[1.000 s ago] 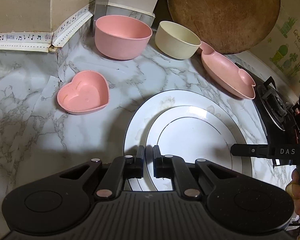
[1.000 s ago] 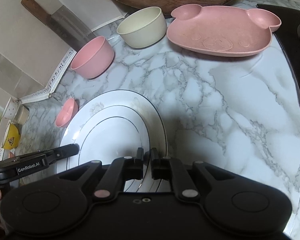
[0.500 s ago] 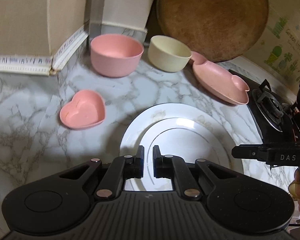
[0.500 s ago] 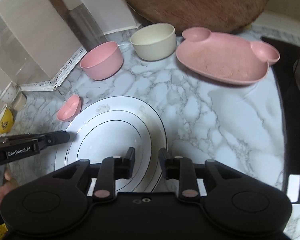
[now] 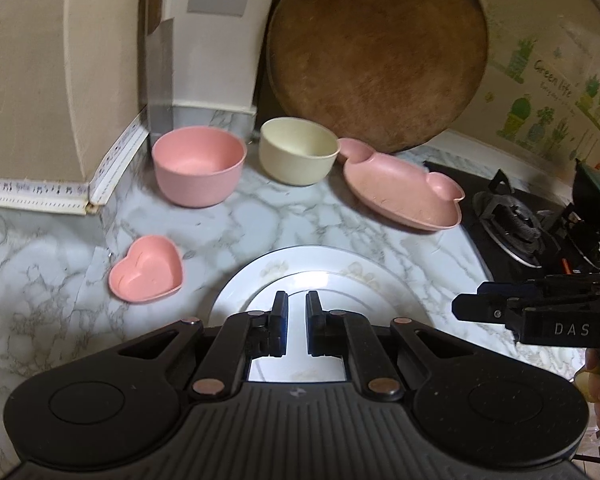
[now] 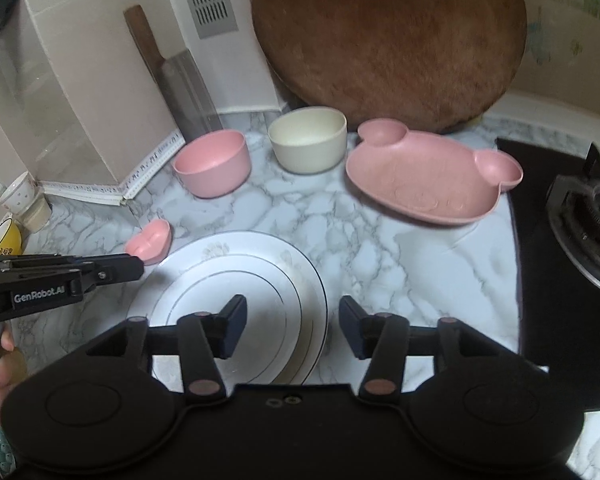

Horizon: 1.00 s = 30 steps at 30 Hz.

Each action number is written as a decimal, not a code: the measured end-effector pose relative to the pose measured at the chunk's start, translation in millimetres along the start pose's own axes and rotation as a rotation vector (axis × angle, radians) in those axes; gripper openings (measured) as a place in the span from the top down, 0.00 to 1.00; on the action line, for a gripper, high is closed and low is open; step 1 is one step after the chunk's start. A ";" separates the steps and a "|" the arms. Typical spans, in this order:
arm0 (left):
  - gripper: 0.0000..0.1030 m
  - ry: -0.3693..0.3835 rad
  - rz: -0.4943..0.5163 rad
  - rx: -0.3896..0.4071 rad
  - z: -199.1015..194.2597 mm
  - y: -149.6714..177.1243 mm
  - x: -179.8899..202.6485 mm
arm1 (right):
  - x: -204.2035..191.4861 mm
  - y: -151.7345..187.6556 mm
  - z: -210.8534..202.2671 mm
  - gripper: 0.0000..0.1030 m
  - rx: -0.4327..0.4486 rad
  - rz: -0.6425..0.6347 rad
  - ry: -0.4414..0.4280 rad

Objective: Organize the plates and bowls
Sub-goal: 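Open both grippers and lift them away from the stacked plates, then move both grippers to the pink bear-face plate and close on its rim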

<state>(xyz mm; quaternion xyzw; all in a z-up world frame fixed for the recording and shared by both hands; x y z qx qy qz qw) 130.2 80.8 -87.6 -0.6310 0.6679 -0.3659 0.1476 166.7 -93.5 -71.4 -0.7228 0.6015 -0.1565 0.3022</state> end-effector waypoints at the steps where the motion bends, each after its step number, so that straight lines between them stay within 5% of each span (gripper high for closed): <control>1: 0.91 0.009 0.001 0.004 -1.9 -1.1 2.0 | -1.7 -0.8 -3.8 0.42 0.010 -0.006 0.004; 7: 0.89 0.042 0.025 0.035 -10.3 -8.5 11.4 | -11.7 -4.4 -22.6 0.33 0.062 -0.029 0.046; 14: 0.85 0.072 0.064 0.057 -17.2 -14.6 18.6 | -17.8 -5.1 -39.4 0.11 0.108 -0.034 0.111; 19: 0.32 0.078 0.070 0.094 -22.3 -18.2 19.9 | -17.4 -5.3 -48.1 0.01 0.128 -0.031 0.136; 30: 0.25 0.035 0.099 0.099 -13.1 -33.0 33.4 | 11.1 -11.4 -50.2 0.00 0.162 -0.030 0.161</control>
Point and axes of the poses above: each gripper's, at about its wrist camera, not at the fingertips, and z roughly the way its jaws point, x to its right, y to its underside, the point moved 5 cm from there along z, roughly the way its jaws point, and after that the axes turned 4 degrees about -z, right-handed, at the moved point
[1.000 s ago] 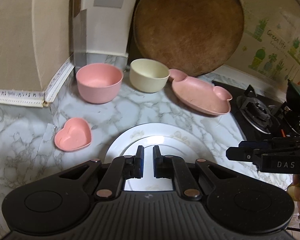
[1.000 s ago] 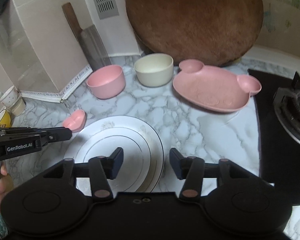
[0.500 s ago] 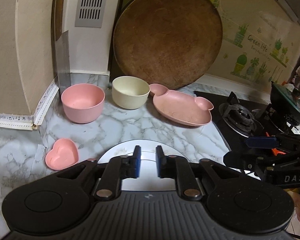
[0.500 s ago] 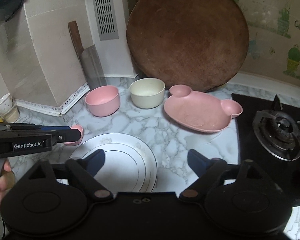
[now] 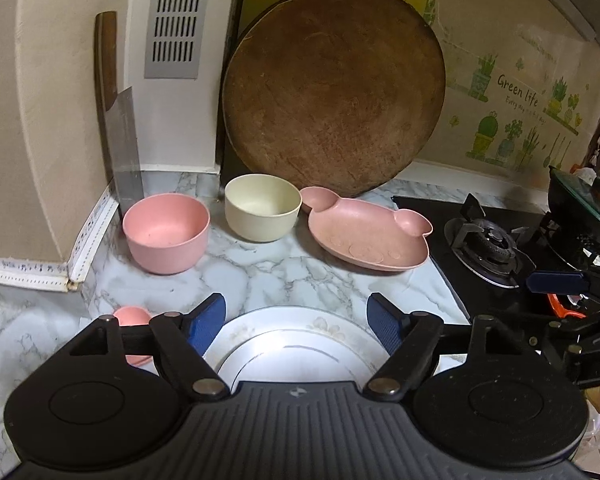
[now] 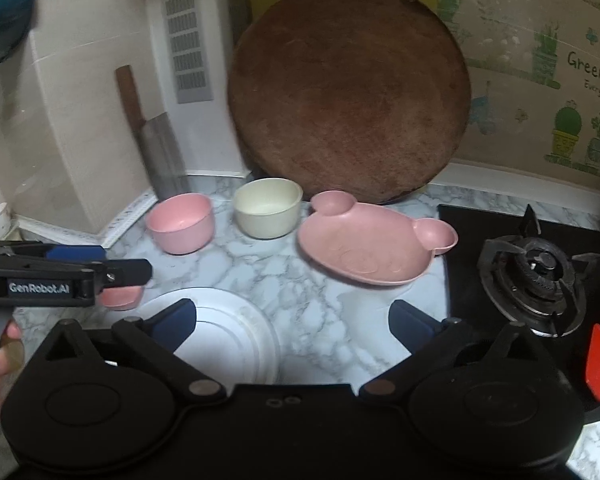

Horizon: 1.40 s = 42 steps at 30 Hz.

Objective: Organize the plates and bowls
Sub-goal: 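Move both grippers to the pink bear-face plate and close on its rim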

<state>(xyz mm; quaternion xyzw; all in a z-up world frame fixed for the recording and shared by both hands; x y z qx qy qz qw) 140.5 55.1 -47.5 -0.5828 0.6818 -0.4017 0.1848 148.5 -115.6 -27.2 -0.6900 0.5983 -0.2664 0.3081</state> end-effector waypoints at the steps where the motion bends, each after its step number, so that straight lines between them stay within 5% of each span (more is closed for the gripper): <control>1: 0.25 -0.006 0.003 -0.001 2.4 -2.5 2.8 | 5.1 -0.7 1.9 0.00 0.001 -0.003 0.007; 8: 0.24 -0.037 0.017 -0.029 38.6 -29.6 21.6 | 51.1 -9.0 28.5 0.00 -0.030 -0.003 0.077; 20: 0.24 -0.033 0.009 -0.187 147.0 -66.3 48.3 | 118.5 -18.7 97.0 0.02 -0.153 0.107 0.128; 29: 0.24 -0.046 -0.070 -0.328 222.6 -74.4 50.7 | 153.4 -25.0 143.3 0.12 -0.220 0.226 0.116; 42: 0.30 -0.081 -0.134 -0.378 268.6 -65.3 49.7 | 166.1 -20.6 193.1 0.33 -0.299 0.277 0.109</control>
Point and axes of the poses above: each gripper's, at about its wrist camera, not at the fingertips, and z roughly the way its jaws point, x to its right, y to its underside, the point moved 5 cm from there along z, roughly the way its jaws point, and after that the axes turned 4 degrees about -z, right-handed, at the moved point
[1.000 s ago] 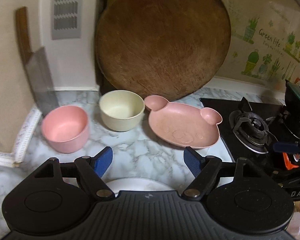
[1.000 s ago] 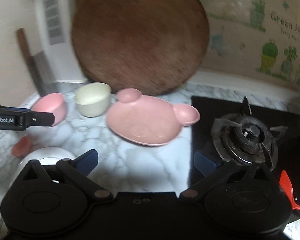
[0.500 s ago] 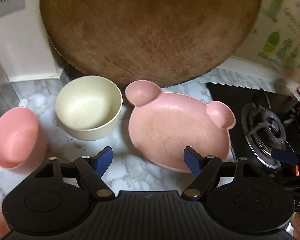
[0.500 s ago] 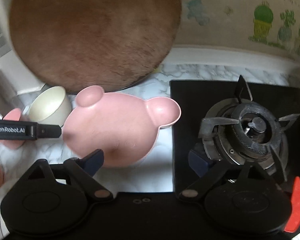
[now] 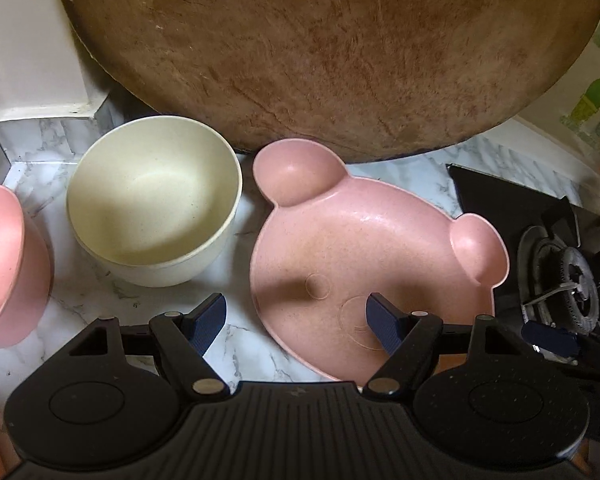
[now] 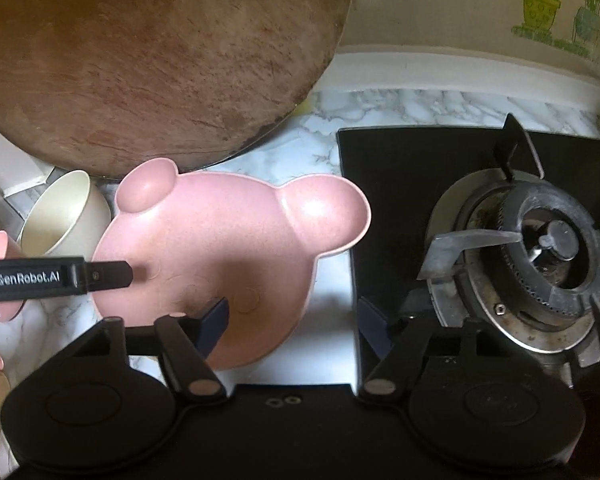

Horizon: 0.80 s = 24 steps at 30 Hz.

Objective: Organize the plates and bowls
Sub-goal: 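Move both grippers to the pink bear-face plate and close on its rim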

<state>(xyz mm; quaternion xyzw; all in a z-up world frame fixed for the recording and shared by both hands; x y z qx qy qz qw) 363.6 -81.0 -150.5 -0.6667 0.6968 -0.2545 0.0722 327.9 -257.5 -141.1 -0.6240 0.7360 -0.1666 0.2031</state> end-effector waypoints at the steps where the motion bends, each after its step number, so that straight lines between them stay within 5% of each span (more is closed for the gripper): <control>1: 0.35 0.002 0.000 -0.003 1.8 0.1 0.4 | 1.1 -0.2 1.3 0.33 -0.002 0.012 -0.004; 21: 0.84 -0.032 -0.032 -0.010 9.2 -1.3 -13.7 | 10.7 1.4 14.9 0.89 -0.027 0.068 -0.023; 24: 0.86 -0.034 -0.033 -0.013 8.2 -0.2 -15.5 | 7.5 2.2 12.2 0.90 -0.020 0.057 -0.009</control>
Point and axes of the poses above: each gripper's, at about its wrist camera, not at the fingertips, and z roughly the way its jaws point, x to its right, y to its underside, the point moved 5 cm from there along z, roughly the way its jaws point, and after that the axes turned 4 degrees about -z, right-handed, at the moved point
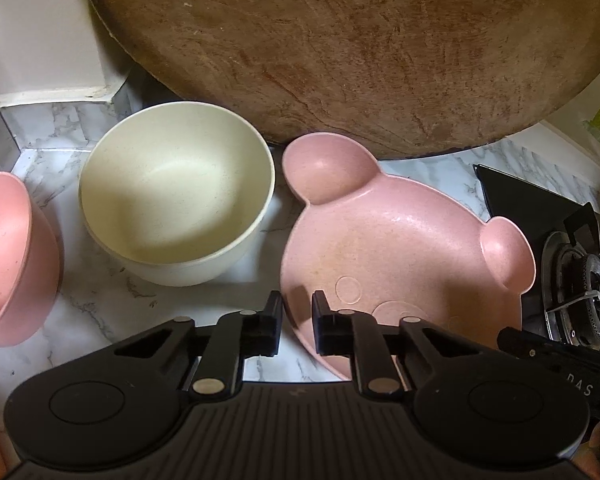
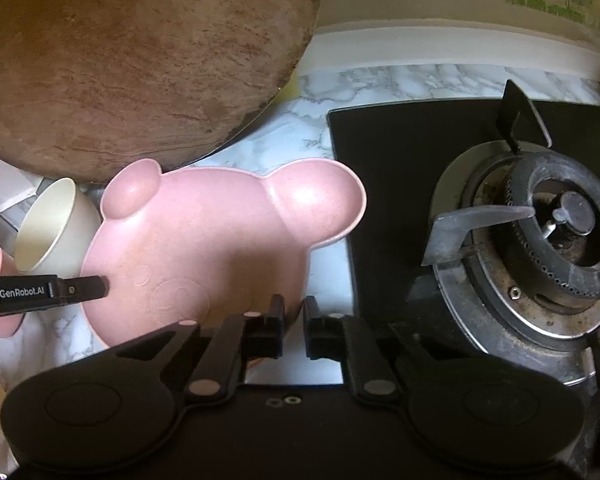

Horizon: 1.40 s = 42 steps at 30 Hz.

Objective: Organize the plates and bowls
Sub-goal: 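Move both grippers to the pink bear-face plate and close on its rim, then lift the bear-face plate with both grippers and lower it onto the white plates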

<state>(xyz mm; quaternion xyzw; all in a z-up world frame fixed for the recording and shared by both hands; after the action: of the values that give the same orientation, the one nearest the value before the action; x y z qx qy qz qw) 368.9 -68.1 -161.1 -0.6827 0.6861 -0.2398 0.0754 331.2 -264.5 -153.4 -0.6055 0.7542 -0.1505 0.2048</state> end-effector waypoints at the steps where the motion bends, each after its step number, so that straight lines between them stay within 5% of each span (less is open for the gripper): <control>1: 0.86 0.000 0.005 -0.001 -0.6 0.8 0.3 | -1.0 0.9 -0.7 0.90 0.004 -0.008 0.007; 28: 0.86 0.058 0.099 0.022 -81.7 59.9 -8.2 | -22.7 54.4 -90.7 0.90 0.069 -0.085 -0.020; 42: 0.86 0.092 0.074 0.076 -150.8 92.8 -67.4 | -79.9 89.7 -136.2 0.90 0.114 -0.129 -0.083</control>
<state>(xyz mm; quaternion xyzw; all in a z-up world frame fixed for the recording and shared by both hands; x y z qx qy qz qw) 224.1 27.2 -84.6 -0.6418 0.7040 -0.2938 0.0787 202.5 -169.6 -67.2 -0.6460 0.6947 -0.1808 0.2598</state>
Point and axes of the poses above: each gripper's, at about its wrist camera, not at the fingertips, and z roughly the way its jaws point, x to its right, y to its underside, the point moved 5 cm from there along z, roughly the way its jaws point, and after that the axes turned 4 degrees about -z, right-handed, at the moved point
